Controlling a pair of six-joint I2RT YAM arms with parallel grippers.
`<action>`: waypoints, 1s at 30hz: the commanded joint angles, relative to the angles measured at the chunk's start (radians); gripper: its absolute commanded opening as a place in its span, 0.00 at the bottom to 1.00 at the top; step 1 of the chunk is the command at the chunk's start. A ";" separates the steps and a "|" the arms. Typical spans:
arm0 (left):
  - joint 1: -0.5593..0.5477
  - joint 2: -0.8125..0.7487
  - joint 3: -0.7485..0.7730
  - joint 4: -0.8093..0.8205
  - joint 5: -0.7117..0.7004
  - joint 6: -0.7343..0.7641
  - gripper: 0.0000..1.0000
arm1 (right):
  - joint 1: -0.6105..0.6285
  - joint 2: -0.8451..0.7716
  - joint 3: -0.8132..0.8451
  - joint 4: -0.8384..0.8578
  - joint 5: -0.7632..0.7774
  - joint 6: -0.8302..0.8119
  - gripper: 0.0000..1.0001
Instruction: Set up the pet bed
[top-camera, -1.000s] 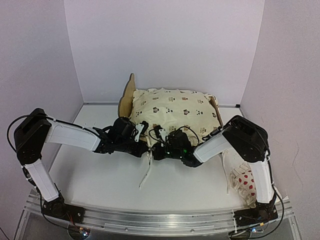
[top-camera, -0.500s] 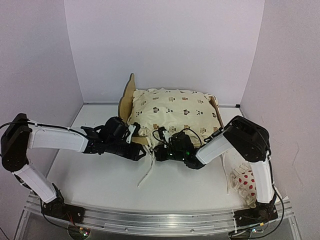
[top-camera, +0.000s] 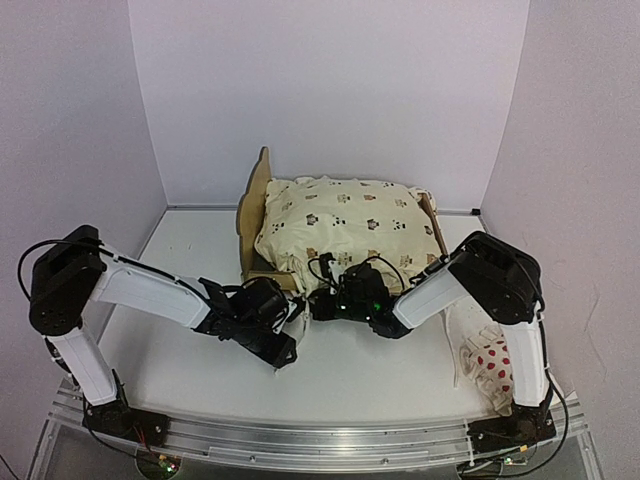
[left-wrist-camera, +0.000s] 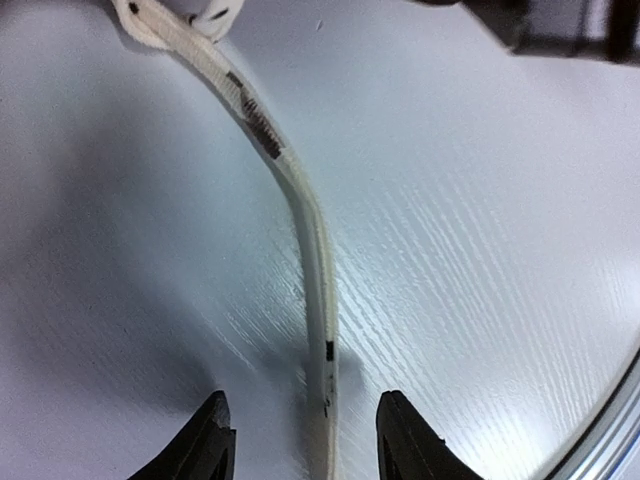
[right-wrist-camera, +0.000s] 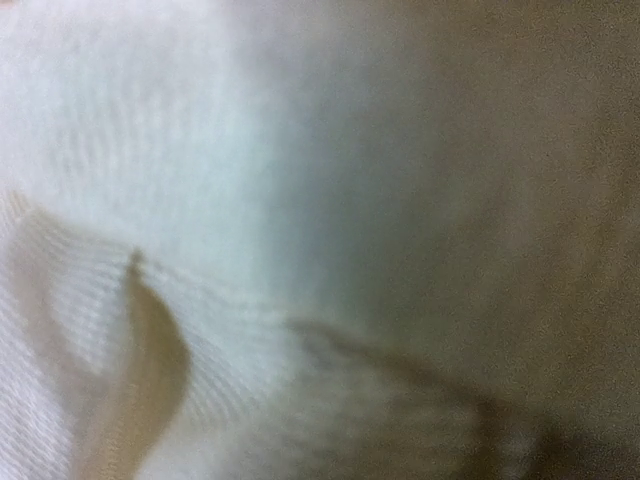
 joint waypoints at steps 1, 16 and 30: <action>-0.012 0.051 0.064 -0.036 -0.026 0.000 0.46 | -0.008 -0.047 -0.020 0.001 0.021 0.031 0.00; -0.053 0.070 0.069 -0.087 -0.244 -0.068 0.00 | -0.007 -0.073 -0.050 0.001 0.029 0.066 0.00; 0.089 -0.200 0.051 -0.242 -0.382 -0.138 0.00 | -0.007 -0.132 -0.163 -0.003 0.116 0.114 0.00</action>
